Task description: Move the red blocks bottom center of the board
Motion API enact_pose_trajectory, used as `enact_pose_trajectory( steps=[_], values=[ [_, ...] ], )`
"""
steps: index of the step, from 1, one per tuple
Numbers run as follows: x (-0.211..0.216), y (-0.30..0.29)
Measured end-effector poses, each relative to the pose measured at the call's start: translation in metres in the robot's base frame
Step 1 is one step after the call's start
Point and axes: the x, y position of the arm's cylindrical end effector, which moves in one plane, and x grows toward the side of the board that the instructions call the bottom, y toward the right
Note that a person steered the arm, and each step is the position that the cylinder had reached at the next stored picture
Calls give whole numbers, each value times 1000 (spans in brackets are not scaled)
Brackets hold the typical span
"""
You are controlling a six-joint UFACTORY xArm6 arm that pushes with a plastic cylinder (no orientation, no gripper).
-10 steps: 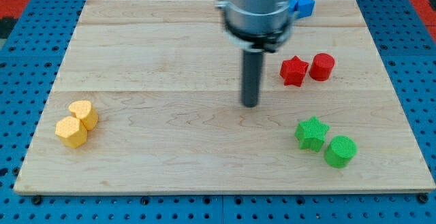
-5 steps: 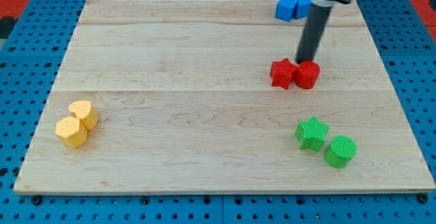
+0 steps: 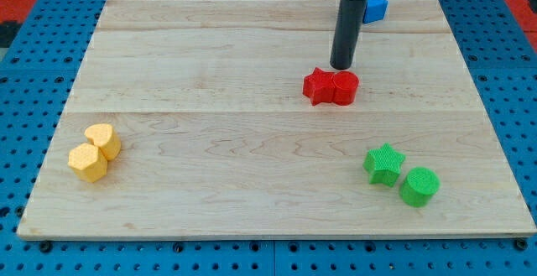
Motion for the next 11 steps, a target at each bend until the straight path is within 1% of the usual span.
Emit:
enact_pose_trajectory(
  steps=[1, 2, 3, 4, 6, 7, 8, 9, 10, 11],
  values=[
    [-4, 6],
    [36, -28],
    [64, -78],
    [99, -105],
    [46, -93],
    [23, -71],
    [-5, 15],
    [13, 78],
    [36, 41],
    [41, -28]
  ],
)
